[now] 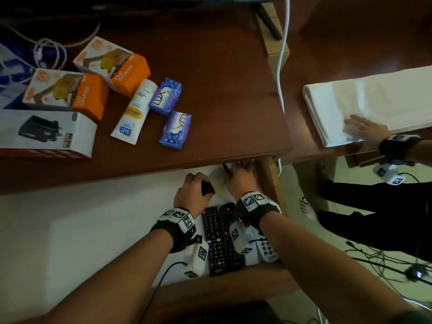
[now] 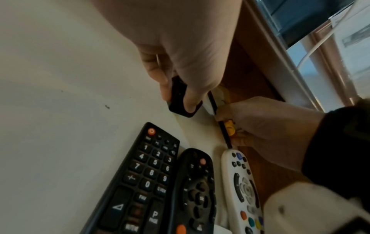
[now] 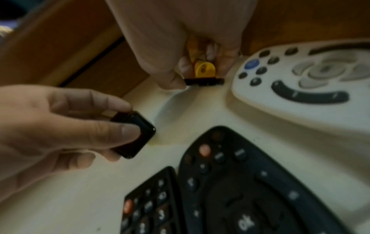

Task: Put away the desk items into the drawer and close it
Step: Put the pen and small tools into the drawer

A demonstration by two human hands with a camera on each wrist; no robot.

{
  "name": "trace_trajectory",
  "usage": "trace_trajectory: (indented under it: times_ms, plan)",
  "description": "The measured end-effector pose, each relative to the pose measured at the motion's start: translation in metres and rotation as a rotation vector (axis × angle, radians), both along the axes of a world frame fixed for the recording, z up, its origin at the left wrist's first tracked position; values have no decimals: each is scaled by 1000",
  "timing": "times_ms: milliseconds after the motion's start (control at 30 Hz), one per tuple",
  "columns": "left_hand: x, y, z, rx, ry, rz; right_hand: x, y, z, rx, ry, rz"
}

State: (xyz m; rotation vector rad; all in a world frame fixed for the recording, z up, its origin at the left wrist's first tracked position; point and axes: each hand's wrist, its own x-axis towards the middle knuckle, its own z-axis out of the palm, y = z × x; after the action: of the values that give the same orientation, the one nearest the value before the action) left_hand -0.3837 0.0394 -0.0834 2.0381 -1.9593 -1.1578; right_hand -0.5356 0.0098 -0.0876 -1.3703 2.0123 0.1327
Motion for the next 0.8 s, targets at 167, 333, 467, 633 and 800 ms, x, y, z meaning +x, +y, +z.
trace_trajectory:
  times_ms: [167,333,467,633,800]
  plan:
    - [-3,-1,-6,-10,-42,-9,1,6,-3,2,3,7]
    - [-2,-2,-4,-7,-55,-34,-9,28,19,-120,-59,-30]
    - [-5,-4,-1,22,-41,-24,-28,69,61,-621,61,-238]
    - [-12,-1,3,60,17,62,-60,67,64,-270,161,-341]
    - [-25,0,10,161,-9,125,-75,48,54,-56,-17,-257]
